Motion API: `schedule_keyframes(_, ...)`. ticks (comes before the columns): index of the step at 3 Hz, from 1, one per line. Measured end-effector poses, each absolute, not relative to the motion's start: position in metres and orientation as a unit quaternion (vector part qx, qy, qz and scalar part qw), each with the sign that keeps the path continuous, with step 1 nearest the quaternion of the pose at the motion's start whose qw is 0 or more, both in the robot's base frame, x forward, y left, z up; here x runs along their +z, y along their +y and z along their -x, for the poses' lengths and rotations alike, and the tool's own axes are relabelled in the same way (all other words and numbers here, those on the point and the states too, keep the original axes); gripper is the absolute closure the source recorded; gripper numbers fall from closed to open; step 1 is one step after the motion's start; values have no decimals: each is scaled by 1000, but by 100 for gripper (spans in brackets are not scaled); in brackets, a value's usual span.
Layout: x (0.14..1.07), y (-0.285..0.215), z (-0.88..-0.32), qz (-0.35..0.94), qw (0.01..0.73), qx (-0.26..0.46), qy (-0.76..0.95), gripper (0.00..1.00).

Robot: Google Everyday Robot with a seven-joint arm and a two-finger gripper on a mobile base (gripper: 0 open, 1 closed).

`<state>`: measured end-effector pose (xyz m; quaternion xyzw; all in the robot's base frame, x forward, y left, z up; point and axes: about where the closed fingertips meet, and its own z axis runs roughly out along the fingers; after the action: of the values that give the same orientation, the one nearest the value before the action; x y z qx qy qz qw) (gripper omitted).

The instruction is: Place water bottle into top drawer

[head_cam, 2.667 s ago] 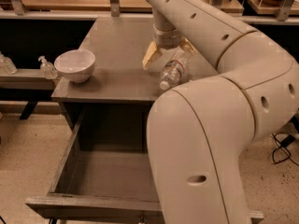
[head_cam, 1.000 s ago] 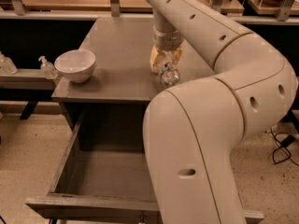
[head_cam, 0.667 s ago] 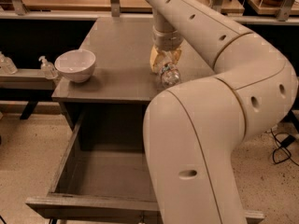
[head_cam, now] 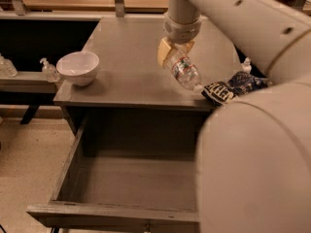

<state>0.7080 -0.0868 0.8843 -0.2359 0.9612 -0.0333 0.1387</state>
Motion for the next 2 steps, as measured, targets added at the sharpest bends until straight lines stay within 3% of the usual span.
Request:
schedule_keyframes(1,940,-73,-656,350,190,20,917,100)
schedule_keyframes(2,933,-71,-662,351,185,12,918,100)
